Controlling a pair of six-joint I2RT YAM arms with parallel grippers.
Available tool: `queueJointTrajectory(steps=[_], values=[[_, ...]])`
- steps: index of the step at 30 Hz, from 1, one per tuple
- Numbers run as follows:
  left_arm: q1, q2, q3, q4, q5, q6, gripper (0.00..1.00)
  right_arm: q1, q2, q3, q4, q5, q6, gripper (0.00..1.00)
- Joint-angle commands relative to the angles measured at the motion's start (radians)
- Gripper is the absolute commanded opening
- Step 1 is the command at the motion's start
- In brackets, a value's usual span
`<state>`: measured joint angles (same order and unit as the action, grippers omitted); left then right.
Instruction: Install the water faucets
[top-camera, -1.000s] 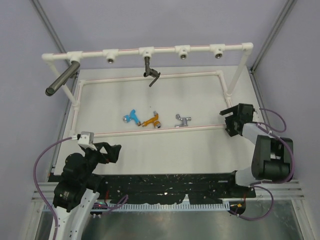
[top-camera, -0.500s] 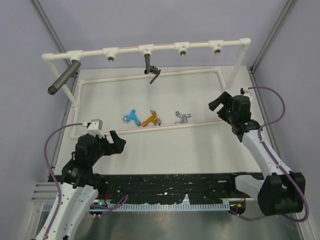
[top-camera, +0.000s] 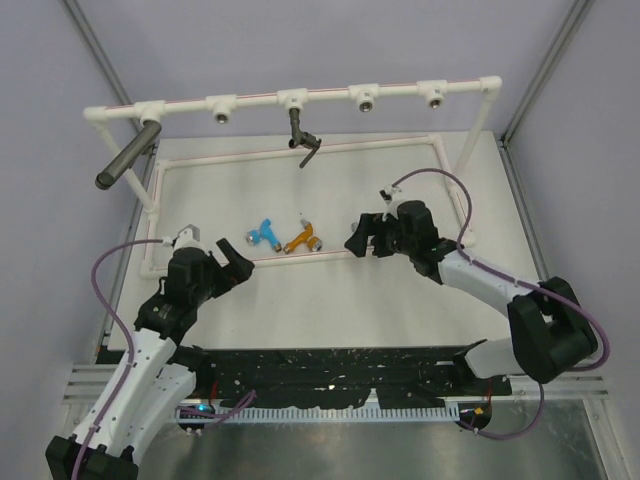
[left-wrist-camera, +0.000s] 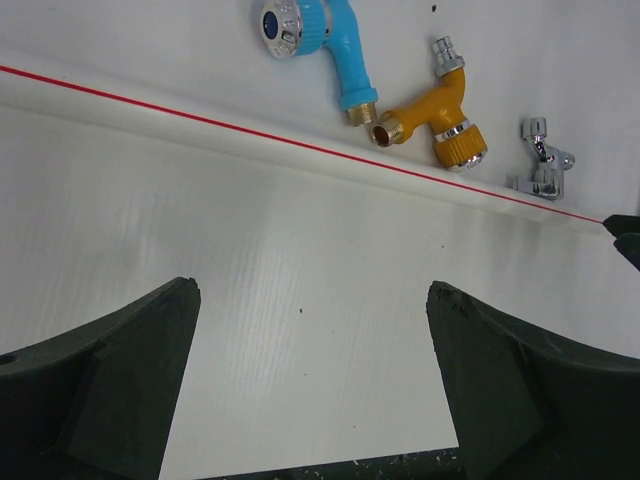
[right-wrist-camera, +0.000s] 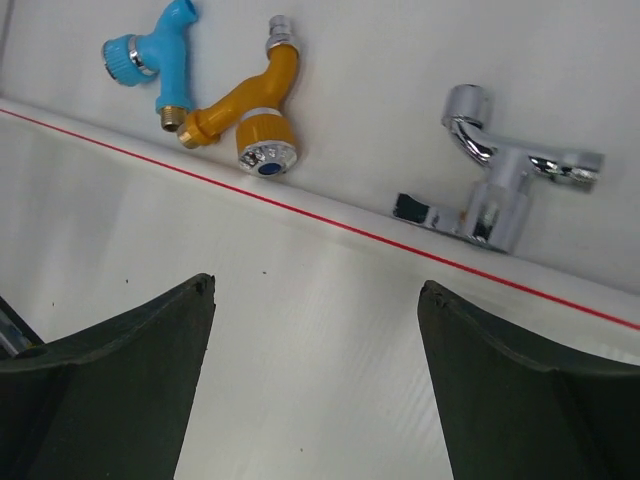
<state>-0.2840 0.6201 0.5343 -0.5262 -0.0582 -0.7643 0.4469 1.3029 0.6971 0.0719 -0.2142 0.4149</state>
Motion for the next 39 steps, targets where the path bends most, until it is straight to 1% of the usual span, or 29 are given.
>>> queueJointTrajectory(steps=[1, 5, 6, 7, 13, 18, 22, 25, 29, 31, 32, 33, 34, 35, 36, 39], values=[[-0.001, 0.055, 0.033, 0.063, 0.027, -0.072, 1.00, 0.084, 0.139, 0.120, 0.170, -0.122, -0.123, 0.85], [-0.001, 0.064, 0.035, 0.014, 0.055, -0.067, 1.00, 0.154, 0.289, 0.188, 0.212, -0.114, -0.172, 0.82], [-0.001, 0.064, 0.036, 0.005, 0.054, -0.066, 0.99, 0.160, 0.332, 0.215, 0.218, -0.119, -0.182, 0.80], [-0.001, 0.063, 0.035, -0.007, 0.085, -0.064, 1.00, 0.173, 0.358, 0.226, 0.221, -0.125, -0.194, 0.79], [-0.001, 0.049, 0.046, -0.073, 0.093, -0.033, 1.00, 0.202, 0.528, 0.332, 0.197, -0.091, -0.252, 0.78], [-0.003, 0.014, 0.049, -0.119, 0.101, -0.010, 1.00, 0.219, 0.605, 0.393, 0.174, -0.044, -0.258, 0.78], [-0.001, -0.010, 0.050, -0.155, 0.118, 0.002, 0.99, 0.219, 0.645, 0.401, 0.181, -0.030, -0.249, 0.77], [-0.001, -0.020, 0.049, -0.181, 0.104, 0.006, 1.00, 0.220, 0.668, 0.406, 0.183, -0.016, -0.257, 0.76], [-0.001, -0.028, 0.044, -0.195, 0.080, -0.001, 1.00, 0.220, 0.691, 0.412, 0.177, 0.002, -0.280, 0.68], [-0.001, -0.030, 0.043, -0.170, 0.099, 0.003, 1.00, 0.220, 0.690, 0.407, 0.180, 0.010, -0.288, 0.61], [-0.001, -0.025, 0.044, -0.153, 0.112, 0.010, 1.00, 0.220, 0.687, 0.406, 0.184, 0.012, -0.291, 0.54], [-0.001, -0.022, 0.044, -0.134, 0.122, 0.011, 1.00, 0.219, 0.684, 0.401, 0.187, 0.013, -0.291, 0.50], [-0.003, -0.013, 0.046, -0.118, 0.127, 0.013, 1.00, 0.220, 0.674, 0.398, 0.195, 0.010, -0.286, 0.43], [-0.001, -0.005, 0.050, -0.100, 0.132, 0.017, 1.00, 0.220, 0.670, 0.394, 0.200, 0.007, -0.283, 0.41], [-0.001, 0.007, 0.055, -0.080, 0.142, 0.029, 1.00, 0.220, 0.653, 0.389, 0.213, 0.001, -0.274, 0.35], [-0.001, 0.055, 0.082, -0.011, 0.185, 0.080, 1.00, 0.220, 0.607, 0.363, 0.262, 0.001, -0.246, 0.30]])
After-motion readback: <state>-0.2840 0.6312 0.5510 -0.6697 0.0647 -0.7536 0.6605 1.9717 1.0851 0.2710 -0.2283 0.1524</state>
